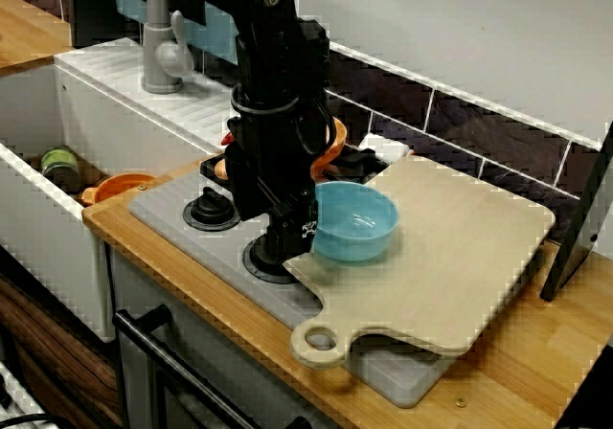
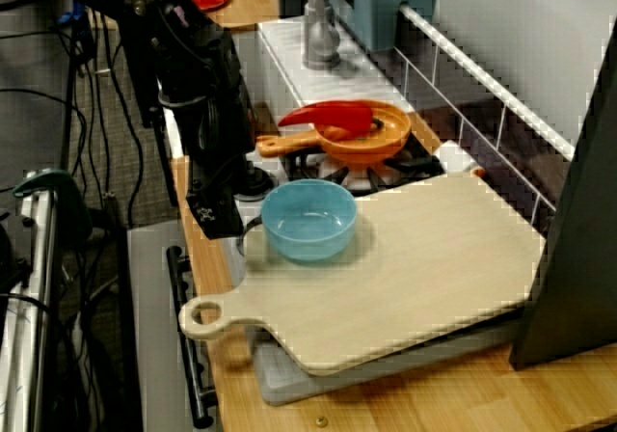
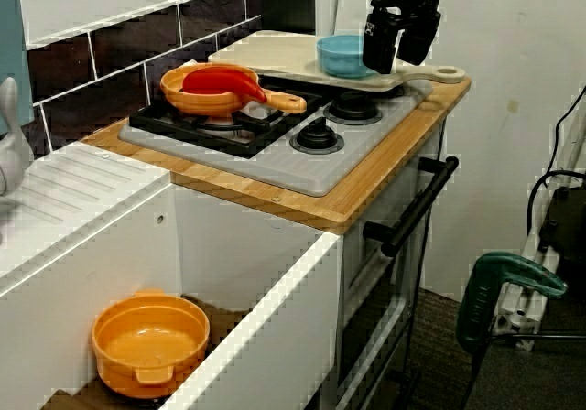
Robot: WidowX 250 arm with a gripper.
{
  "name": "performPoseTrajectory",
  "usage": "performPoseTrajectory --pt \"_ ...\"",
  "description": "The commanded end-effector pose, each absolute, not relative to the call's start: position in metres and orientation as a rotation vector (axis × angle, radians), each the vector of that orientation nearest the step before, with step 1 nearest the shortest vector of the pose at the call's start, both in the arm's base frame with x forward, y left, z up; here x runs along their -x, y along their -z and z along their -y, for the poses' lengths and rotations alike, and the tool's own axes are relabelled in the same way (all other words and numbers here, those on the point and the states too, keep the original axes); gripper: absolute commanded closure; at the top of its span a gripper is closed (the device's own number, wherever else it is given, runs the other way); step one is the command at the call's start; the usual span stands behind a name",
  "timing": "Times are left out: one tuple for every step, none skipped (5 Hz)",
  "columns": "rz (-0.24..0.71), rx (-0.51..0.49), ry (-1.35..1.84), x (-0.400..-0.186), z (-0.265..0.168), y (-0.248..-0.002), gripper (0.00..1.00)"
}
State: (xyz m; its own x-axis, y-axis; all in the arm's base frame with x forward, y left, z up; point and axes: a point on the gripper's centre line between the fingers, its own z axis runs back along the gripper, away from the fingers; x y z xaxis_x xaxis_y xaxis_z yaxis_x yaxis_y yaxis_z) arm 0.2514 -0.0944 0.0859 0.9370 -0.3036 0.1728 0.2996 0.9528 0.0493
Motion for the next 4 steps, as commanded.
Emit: performPoseTrajectory --pt "0.213 -0.034 0.303 -0.2523 0.1030 -0.0882 0.00" --pt "0.214 -0.036 0.301 -0.2530 0.1048 -0.0872 0.00" --pt "0.213 -0.037 0.301 -0.2544 0.1049 -0.0859 0.00" --pt "0.210 -0.038 0.296 -0.2562 0.1043 -0.0818 1.00"
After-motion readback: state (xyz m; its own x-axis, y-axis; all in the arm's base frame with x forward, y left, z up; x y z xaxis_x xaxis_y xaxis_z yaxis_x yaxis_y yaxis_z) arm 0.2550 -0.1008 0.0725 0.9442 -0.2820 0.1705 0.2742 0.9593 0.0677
